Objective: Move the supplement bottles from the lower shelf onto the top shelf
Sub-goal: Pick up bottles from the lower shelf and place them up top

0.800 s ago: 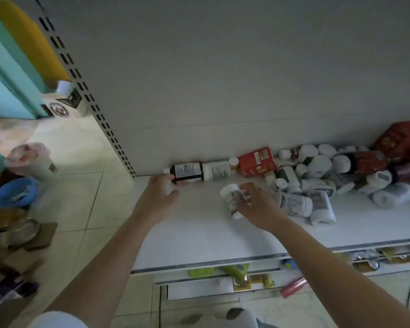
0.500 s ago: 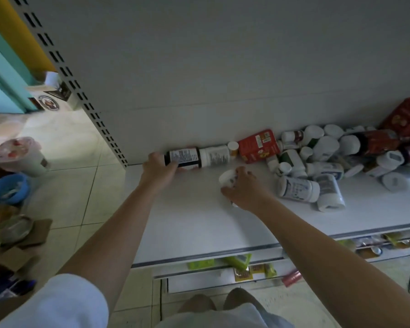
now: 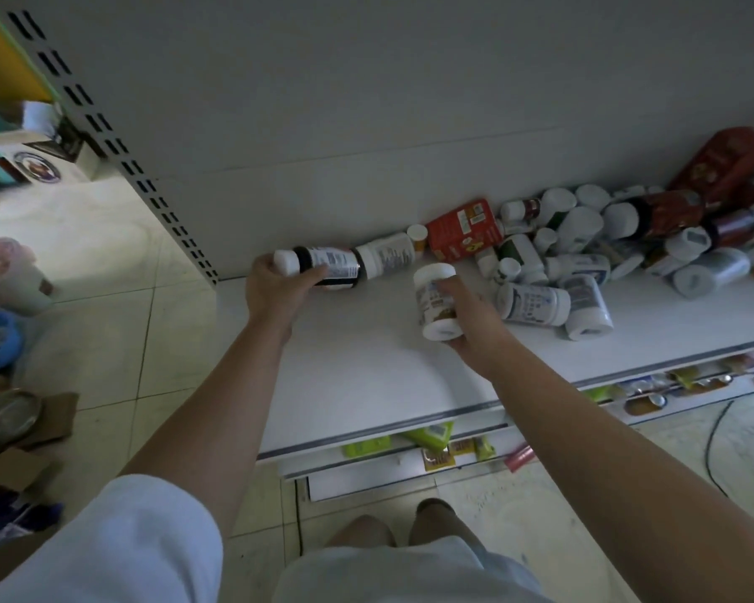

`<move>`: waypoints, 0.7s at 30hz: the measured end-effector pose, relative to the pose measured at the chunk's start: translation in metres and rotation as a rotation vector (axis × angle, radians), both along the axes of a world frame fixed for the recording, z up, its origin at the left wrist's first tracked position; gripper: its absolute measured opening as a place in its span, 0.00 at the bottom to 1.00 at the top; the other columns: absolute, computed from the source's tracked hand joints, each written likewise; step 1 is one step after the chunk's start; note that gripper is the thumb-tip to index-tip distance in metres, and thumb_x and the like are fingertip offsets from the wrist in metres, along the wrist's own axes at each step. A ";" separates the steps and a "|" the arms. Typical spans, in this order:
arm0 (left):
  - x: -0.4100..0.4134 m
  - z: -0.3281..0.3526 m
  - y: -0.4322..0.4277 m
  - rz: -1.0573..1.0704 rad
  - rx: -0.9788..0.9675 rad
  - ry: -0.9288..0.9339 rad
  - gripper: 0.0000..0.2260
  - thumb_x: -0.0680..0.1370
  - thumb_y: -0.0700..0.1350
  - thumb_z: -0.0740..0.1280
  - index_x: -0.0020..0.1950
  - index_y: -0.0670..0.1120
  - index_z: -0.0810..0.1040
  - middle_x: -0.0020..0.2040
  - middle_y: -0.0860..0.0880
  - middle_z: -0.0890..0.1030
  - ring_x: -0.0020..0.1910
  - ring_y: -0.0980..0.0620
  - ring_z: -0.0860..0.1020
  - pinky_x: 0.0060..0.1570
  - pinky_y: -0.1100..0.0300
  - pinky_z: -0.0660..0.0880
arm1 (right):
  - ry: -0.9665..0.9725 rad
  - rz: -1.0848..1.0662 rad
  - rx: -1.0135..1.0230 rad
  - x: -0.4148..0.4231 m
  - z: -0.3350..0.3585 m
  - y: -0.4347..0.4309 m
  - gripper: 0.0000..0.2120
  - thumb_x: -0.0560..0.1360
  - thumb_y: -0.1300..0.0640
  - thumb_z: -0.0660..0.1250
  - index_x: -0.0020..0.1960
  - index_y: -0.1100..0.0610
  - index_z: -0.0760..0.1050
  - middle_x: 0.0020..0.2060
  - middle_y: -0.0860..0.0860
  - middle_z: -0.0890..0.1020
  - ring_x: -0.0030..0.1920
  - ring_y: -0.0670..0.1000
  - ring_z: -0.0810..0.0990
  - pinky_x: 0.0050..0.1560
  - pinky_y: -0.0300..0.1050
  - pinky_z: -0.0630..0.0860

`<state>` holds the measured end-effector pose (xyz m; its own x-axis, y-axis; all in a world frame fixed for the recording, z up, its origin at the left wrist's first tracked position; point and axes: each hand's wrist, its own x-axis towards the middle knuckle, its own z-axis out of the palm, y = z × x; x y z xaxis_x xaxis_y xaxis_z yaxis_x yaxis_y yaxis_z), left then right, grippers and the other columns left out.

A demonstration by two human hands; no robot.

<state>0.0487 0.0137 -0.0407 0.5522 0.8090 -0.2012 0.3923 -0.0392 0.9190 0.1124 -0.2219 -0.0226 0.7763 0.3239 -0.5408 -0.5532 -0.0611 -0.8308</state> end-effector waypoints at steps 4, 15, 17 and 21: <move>-0.026 0.028 -0.017 -0.080 0.026 -0.162 0.25 0.68 0.41 0.80 0.60 0.49 0.73 0.52 0.52 0.79 0.46 0.55 0.80 0.40 0.62 0.79 | 0.044 -0.049 0.158 -0.014 0.025 -0.003 0.11 0.79 0.50 0.63 0.55 0.55 0.76 0.45 0.55 0.82 0.45 0.54 0.81 0.49 0.49 0.77; -0.082 0.129 -0.068 -0.203 -0.473 -0.550 0.14 0.67 0.45 0.76 0.48 0.44 0.77 0.38 0.50 0.84 0.39 0.54 0.83 0.40 0.57 0.80 | 0.010 0.075 0.332 -0.052 0.102 -0.017 0.15 0.79 0.52 0.59 0.60 0.59 0.75 0.43 0.57 0.81 0.39 0.54 0.82 0.40 0.46 0.78; -0.088 0.147 -0.084 -0.164 -0.444 -0.498 0.10 0.71 0.47 0.73 0.48 0.45 0.78 0.38 0.49 0.85 0.36 0.53 0.83 0.38 0.57 0.78 | -0.005 0.111 0.343 -0.058 0.118 -0.024 0.15 0.79 0.52 0.60 0.59 0.59 0.75 0.41 0.56 0.82 0.37 0.53 0.82 0.37 0.44 0.78; -0.106 0.187 -0.124 -0.188 -0.408 -0.412 0.21 0.69 0.55 0.65 0.53 0.42 0.79 0.42 0.43 0.84 0.35 0.49 0.82 0.39 0.56 0.77 | -0.058 0.196 0.334 -0.071 0.152 -0.048 0.17 0.79 0.52 0.60 0.60 0.62 0.75 0.42 0.58 0.81 0.38 0.54 0.81 0.37 0.44 0.78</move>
